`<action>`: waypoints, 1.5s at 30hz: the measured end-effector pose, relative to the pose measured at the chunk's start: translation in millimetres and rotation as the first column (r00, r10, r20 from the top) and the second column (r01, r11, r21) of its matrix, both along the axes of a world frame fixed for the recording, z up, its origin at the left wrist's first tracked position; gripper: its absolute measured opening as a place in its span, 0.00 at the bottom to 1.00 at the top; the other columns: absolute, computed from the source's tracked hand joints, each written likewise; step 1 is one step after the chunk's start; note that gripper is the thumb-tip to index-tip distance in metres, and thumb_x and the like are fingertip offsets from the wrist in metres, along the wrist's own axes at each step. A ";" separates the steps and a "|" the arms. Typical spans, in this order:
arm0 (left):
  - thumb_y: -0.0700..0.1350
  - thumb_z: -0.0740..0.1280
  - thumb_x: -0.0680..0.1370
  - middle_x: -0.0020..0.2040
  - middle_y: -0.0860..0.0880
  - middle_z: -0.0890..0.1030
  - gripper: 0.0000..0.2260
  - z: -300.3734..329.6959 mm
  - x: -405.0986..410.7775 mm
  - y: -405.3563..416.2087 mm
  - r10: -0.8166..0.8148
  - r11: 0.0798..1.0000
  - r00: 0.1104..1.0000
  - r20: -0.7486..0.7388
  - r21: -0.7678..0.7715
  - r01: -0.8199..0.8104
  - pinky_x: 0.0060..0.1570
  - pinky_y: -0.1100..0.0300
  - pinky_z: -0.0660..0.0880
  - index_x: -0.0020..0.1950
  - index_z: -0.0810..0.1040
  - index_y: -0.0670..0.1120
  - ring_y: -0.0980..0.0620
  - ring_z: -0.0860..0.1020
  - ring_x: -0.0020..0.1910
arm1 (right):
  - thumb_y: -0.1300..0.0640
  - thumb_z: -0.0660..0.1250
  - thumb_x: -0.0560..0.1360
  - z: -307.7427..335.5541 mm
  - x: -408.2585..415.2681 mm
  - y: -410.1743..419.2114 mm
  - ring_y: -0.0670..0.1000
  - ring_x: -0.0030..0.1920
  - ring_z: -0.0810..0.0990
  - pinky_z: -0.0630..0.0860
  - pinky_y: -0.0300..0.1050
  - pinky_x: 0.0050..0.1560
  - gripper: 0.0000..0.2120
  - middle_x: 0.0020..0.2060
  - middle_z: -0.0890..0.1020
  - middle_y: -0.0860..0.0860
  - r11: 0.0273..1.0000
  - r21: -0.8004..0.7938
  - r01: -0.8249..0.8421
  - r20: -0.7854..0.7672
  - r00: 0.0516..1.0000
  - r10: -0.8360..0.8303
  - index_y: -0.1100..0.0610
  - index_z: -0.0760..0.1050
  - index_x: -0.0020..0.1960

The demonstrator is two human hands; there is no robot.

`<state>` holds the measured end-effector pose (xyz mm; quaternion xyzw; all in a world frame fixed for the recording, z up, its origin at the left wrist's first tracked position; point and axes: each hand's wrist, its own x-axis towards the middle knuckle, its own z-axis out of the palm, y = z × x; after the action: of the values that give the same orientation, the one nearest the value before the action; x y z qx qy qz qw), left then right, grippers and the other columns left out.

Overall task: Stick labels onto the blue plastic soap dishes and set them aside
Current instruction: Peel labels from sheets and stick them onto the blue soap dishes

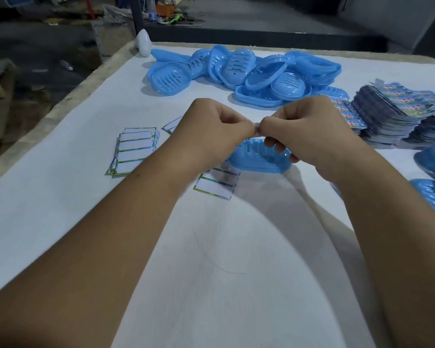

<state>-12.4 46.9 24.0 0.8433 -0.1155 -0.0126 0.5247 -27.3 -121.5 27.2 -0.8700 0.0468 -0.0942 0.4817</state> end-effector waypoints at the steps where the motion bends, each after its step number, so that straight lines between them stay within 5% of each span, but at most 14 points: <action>1: 0.49 0.74 0.74 0.44 0.45 0.85 0.06 0.1 0.2 -0.2 0.011 1.000 1.000 -0.001 -0.008 -0.011 0.33 0.69 0.73 0.41 0.87 0.49 0.58 0.76 0.37 | 0.54 0.72 0.69 -0.2 0.5 -0.4 0.42 0.26 0.75 0.72 0.35 0.23 0.10 0.27 0.83 0.48 1.000 -0.001 0.000 0.002 1.000 0.000 0.57 0.81 0.32; 7: 0.52 0.75 0.73 0.40 0.53 0.86 0.06 0.6 0.0 -0.5 0.035 0.999 0.999 -0.024 -0.022 -0.035 0.37 0.69 0.74 0.38 0.87 0.52 0.58 0.82 0.43 | 0.54 0.73 0.69 -1.3 1.1 -0.6 0.42 0.27 0.75 0.73 0.36 0.24 0.10 0.28 0.84 0.50 1.000 0.005 -0.012 0.021 1.000 0.011 0.58 0.81 0.32; 16: 0.55 0.74 0.74 0.31 0.59 0.81 0.09 -0.1 7.6 3.6 0.131 0.991 0.991 -0.002 -0.012 -0.131 0.29 0.73 0.68 0.43 0.88 0.50 0.70 0.75 0.29 | 0.50 0.72 0.78 -2.9 -2.2 -0.6 0.43 0.30 0.78 0.75 0.38 0.27 0.10 0.36 0.87 0.47 0.985 0.004 -0.172 0.072 0.983 0.171 0.54 0.86 0.43; 21: 0.54 0.76 0.72 0.27 0.62 0.80 0.08 -1.3 10.1 5.7 0.185 0.982 0.983 0.015 -0.028 -0.184 0.25 0.74 0.67 0.40 0.86 0.50 0.68 0.75 0.27 | 0.51 0.73 0.77 -3.8 1.7 -4.5 0.47 0.31 0.78 0.76 0.42 0.28 0.11 0.36 0.86 0.55 0.998 -0.055 -0.042 0.078 0.996 0.046 0.55 0.86 0.39; 25: 0.51 0.74 0.72 0.23 0.59 0.75 0.09 -0.3 10.5 5.2 0.209 0.978 0.978 0.019 -0.023 -0.209 0.19 0.72 0.63 0.35 0.84 0.48 0.62 0.71 0.21 | 0.47 0.75 0.73 -4.1 4.5 -8.6 0.53 0.32 0.77 0.75 0.46 0.30 0.15 0.37 0.85 0.60 0.995 -0.083 0.053 0.040 0.998 -0.050 0.56 0.84 0.35; 31: 0.50 0.73 0.73 0.20 0.57 0.70 0.11 -0.6 9.9 4.0 0.197 0.981 0.980 0.019 -0.003 -0.196 0.18 0.72 0.61 0.33 0.83 0.47 0.60 0.68 0.19 | 0.50 0.75 0.72 -1.9 4.9 -8.5 0.45 0.29 0.76 0.74 0.38 0.25 0.12 0.38 0.86 0.60 0.999 -0.009 0.049 0.017 0.999 -0.049 0.57 0.85 0.35; 37: 0.52 0.74 0.71 0.24 0.57 0.75 0.10 -4.3 12.8 3.2 0.203 0.979 0.979 0.022 -0.002 -0.203 0.22 0.68 0.67 0.36 0.85 0.47 0.61 0.69 0.22 | 0.51 0.75 0.70 -1.9 6.2 -8.1 0.44 0.28 0.76 0.72 0.35 0.23 0.11 0.34 0.86 0.55 0.997 -0.034 0.066 -0.004 0.998 -0.066 0.56 0.84 0.33; 43: 0.52 0.75 0.70 0.23 0.53 0.70 0.13 -14.3 11.6 -4.7 0.171 0.984 0.985 -0.012 -0.042 -0.171 0.19 0.68 0.62 0.37 0.85 0.43 0.55 0.63 0.20 | 0.50 0.76 0.68 0.2 5.4 -10.8 0.47 0.27 0.74 0.70 0.35 0.22 0.10 0.35 0.85 0.59 0.995 -0.052 0.082 -0.034 0.996 -0.084 0.56 0.85 0.33; 45: 0.54 0.76 0.69 0.27 0.47 0.78 0.13 -17.5 11.3 -6.9 0.162 0.986 0.987 -0.021 -0.043 -0.163 0.22 0.65 0.65 0.37 0.85 0.43 0.54 0.65 0.21 | 0.51 0.75 0.67 0.4 3.7 -12.4 0.50 0.28 0.73 0.69 0.37 0.22 0.10 0.34 0.84 0.60 0.992 -0.092 0.086 -0.038 0.995 -0.090 0.56 0.84 0.32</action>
<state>-1.1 40.0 6.5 0.8380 -0.0421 0.0257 0.5435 -23.6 -133.9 27.5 -0.8897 0.0911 -0.0991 0.4363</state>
